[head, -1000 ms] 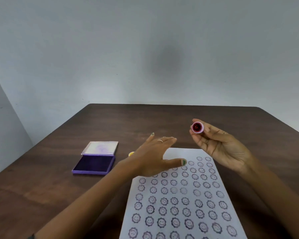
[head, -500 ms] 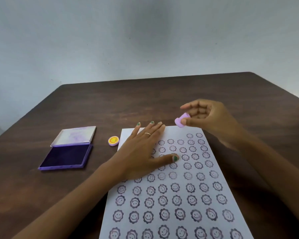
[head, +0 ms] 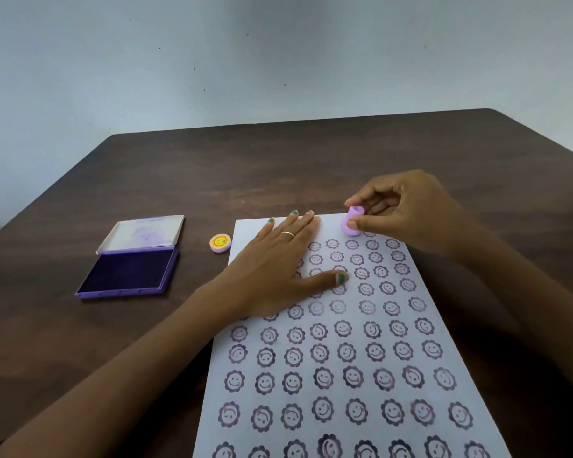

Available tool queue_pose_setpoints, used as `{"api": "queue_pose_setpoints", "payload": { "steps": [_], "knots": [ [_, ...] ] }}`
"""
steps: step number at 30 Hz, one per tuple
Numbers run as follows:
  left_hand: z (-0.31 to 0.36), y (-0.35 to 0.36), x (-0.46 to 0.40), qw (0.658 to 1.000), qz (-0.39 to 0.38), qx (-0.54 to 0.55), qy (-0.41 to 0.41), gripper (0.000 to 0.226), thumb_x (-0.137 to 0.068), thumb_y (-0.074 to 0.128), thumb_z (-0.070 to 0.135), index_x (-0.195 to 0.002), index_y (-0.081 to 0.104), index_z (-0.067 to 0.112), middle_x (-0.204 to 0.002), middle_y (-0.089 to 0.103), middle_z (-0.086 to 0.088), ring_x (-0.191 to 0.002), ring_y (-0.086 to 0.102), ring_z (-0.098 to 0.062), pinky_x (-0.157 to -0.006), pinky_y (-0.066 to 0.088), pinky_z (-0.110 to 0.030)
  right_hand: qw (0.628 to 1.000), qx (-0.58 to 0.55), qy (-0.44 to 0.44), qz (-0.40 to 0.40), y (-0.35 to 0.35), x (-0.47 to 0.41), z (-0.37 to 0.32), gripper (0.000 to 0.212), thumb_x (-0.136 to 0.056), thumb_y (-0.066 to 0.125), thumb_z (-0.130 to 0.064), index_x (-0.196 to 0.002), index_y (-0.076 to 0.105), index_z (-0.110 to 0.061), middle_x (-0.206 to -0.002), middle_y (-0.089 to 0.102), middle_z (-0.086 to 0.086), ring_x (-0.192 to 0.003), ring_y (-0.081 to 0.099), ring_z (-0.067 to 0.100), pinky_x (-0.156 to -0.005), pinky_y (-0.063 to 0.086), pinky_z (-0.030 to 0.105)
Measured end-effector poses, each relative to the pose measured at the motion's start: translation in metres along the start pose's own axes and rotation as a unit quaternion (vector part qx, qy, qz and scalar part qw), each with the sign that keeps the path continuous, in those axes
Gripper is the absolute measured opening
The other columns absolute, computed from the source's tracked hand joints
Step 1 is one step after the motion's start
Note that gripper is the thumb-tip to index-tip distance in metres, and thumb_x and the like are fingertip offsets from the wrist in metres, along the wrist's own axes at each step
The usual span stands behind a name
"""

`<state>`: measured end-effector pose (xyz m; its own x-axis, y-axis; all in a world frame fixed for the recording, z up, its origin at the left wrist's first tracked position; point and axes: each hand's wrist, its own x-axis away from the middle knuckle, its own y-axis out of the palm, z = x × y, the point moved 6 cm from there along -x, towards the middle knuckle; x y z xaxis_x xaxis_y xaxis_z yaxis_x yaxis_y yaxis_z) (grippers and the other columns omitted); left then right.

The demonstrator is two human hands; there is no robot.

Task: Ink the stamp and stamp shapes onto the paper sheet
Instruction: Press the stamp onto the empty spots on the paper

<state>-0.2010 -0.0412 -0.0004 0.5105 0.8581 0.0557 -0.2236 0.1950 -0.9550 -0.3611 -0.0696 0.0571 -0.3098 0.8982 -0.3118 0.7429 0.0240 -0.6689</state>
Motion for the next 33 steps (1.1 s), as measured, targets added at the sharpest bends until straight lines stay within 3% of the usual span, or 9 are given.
{"api": "queue_pose_setpoints", "payload": {
  "steps": [4,33],
  "knots": [
    [0.0001,0.0010,-0.0001,1.000,-0.002,-0.004,-0.001,0.099,-0.072,0.024,0.076,-0.151,0.001,0.021,-0.160,-0.002,0.007,-0.145,-0.006,-0.005,-0.119,-0.007,-0.030,1.000,0.021,-0.013,-0.007,0.0027,0.0009,-0.0027,0.025,-0.070,0.076,-0.019,-0.094,0.071,-0.014,-0.083,0.073,0.000,-0.070,0.068,0.004,-0.065,0.052,0.006],
    [0.0014,0.0012,0.0009,1.000,-0.016,-0.006,-0.006,0.099,-0.071,0.023,0.075,-0.151,-0.001,0.021,-0.160,-0.003,0.006,-0.146,-0.007,-0.007,-0.118,-0.007,-0.030,0.997,0.073,-0.008,-0.028,0.0085,-0.0001,-0.0041,0.025,-0.069,0.078,-0.020,-0.092,0.072,-0.012,-0.087,0.070,-0.005,-0.070,0.064,0.000,-0.063,0.048,0.002]
  ]
}}
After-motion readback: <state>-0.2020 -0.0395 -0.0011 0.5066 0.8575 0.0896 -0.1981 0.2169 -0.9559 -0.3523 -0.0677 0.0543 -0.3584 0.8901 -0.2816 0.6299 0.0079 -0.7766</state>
